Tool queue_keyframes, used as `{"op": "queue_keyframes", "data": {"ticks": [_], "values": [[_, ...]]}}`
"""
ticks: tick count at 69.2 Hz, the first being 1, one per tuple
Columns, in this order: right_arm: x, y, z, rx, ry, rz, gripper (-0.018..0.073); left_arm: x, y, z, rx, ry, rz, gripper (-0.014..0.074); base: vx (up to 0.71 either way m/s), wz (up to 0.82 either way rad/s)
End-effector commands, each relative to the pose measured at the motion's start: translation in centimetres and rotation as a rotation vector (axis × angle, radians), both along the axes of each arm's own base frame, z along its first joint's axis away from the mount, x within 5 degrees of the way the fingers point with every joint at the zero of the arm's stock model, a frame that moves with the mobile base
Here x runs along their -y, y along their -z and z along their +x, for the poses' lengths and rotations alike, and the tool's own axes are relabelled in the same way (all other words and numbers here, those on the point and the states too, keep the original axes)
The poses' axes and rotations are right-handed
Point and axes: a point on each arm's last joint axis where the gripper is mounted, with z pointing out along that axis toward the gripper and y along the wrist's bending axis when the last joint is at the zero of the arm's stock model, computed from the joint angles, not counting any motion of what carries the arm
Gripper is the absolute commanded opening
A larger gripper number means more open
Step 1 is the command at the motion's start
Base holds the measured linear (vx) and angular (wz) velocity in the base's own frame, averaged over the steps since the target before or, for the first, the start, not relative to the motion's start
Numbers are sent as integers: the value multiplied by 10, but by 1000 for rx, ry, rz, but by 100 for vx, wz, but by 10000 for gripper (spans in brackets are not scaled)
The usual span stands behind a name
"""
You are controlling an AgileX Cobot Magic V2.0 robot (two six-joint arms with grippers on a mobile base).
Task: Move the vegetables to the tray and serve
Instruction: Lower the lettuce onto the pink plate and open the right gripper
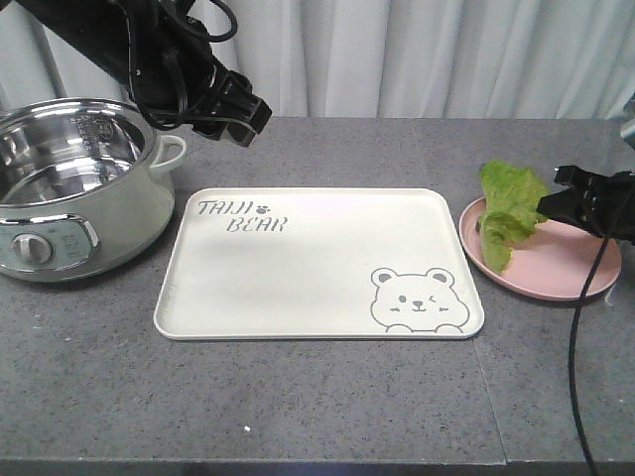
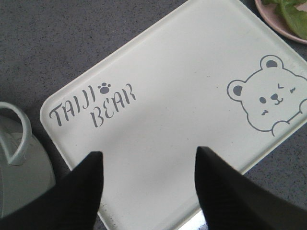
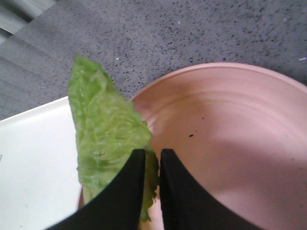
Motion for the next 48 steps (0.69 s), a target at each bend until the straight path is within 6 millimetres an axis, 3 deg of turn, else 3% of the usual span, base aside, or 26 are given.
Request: {"op": "queue_keyframes", "data": {"ticks": [1,13,48], "values": [[3,-38,-2,102,35,-35,169,-5,-26,-13,75,-13,-60,419,0,0],[9,-48,-5,121,79,-125,268,-5,-26,-13,75,-14,-61,419,0,0],[55,-67,-36,91,160,-214,273,-5,-26,-13,71,-18,-64,419,0,0]]}}
